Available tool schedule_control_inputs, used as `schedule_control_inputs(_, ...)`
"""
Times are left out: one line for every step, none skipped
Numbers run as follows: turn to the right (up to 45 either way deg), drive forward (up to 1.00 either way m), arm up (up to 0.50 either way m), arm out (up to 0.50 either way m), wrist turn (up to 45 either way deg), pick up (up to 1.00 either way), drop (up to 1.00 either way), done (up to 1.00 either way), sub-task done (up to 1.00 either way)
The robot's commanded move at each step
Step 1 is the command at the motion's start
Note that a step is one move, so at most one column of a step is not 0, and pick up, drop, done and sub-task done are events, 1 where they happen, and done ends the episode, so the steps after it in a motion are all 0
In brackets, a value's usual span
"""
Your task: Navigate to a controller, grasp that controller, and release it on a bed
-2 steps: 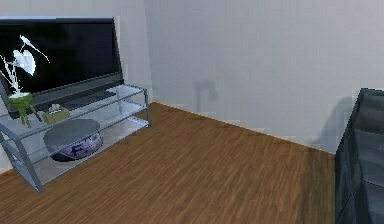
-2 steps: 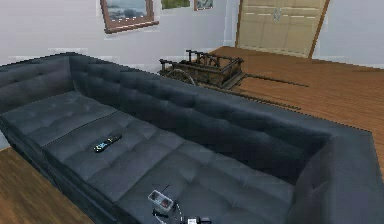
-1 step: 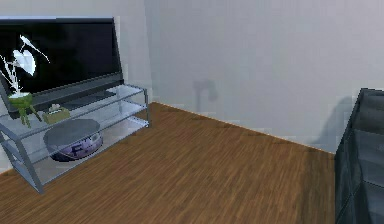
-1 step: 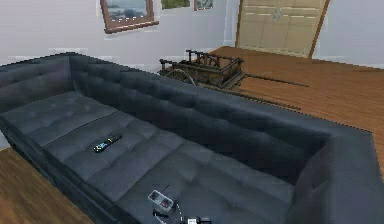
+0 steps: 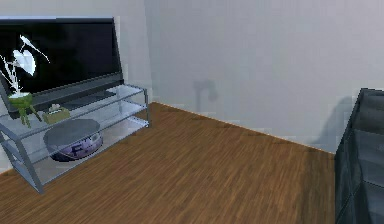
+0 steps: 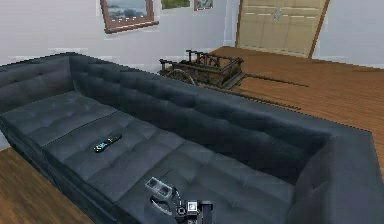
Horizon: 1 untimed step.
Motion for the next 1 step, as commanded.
schedule_control_inputs(0.0,0.0,0.48,0.0,0.0,0.0,0.0,0.0,0.0)
